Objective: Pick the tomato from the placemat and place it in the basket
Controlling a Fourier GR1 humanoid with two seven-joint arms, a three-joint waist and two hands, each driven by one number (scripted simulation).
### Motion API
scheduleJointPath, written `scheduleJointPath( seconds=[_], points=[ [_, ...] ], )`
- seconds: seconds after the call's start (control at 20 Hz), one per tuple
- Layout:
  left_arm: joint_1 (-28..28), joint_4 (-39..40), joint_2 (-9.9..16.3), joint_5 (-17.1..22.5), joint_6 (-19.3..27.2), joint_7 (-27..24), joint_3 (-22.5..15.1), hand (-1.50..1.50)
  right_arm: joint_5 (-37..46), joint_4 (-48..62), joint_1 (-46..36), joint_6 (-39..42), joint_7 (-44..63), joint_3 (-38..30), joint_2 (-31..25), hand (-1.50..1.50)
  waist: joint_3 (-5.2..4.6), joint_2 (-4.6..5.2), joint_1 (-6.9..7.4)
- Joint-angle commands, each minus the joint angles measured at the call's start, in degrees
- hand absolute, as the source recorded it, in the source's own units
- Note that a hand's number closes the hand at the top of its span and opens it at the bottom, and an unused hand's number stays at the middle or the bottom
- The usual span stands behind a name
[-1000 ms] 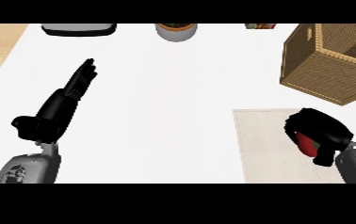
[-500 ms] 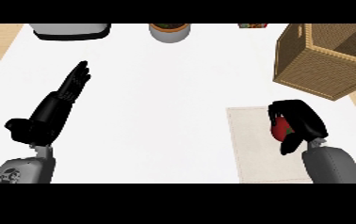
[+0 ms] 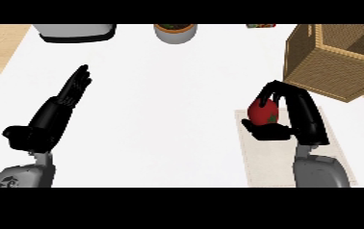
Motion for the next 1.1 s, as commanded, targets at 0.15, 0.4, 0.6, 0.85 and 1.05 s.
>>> scheduleJointPath(
  seconds=[0.15,0.4,0.6,0.85,1.05],
  points=[
    [-0.48,-1.82,-1.56,0.10,0.05,1.80,-1.51,0.00,-2.48,-29.63,0.83,8.17,26.01,1.20,0.98,1.50,0.16,0.66,1.18],
    [-3.46,0.61,-2.54,-1.32,0.48,0.63,-1.88,0.00,2.77,-33.20,-7.68,12.74,38.77,-0.81,-2.65,1.50,0.23,1.37,2.56],
    [0.88,-1.82,-1.61,-1.36,-1.33,-0.54,-1.19,0.00,1.90,-30.46,-13.96,13.02,42.64,-3.49,-3.99,1.50,0.28,1.40,3.11],
    [-2.91,0.11,-2.98,-1.59,-0.69,1.06,-1.75,0.00,2.90,-13.45,-24.26,6.34,38.19,-11.47,-8.47,1.50,0.29,1.60,3.48],
    [-3.20,-1.63,-1.75,-1.20,-1.82,2.89,-1.07,0.00,1.86,-7.05,-27.01,2.50,34.55,-16.93,-12.69,1.50,0.32,1.54,3.52]
  ],
)
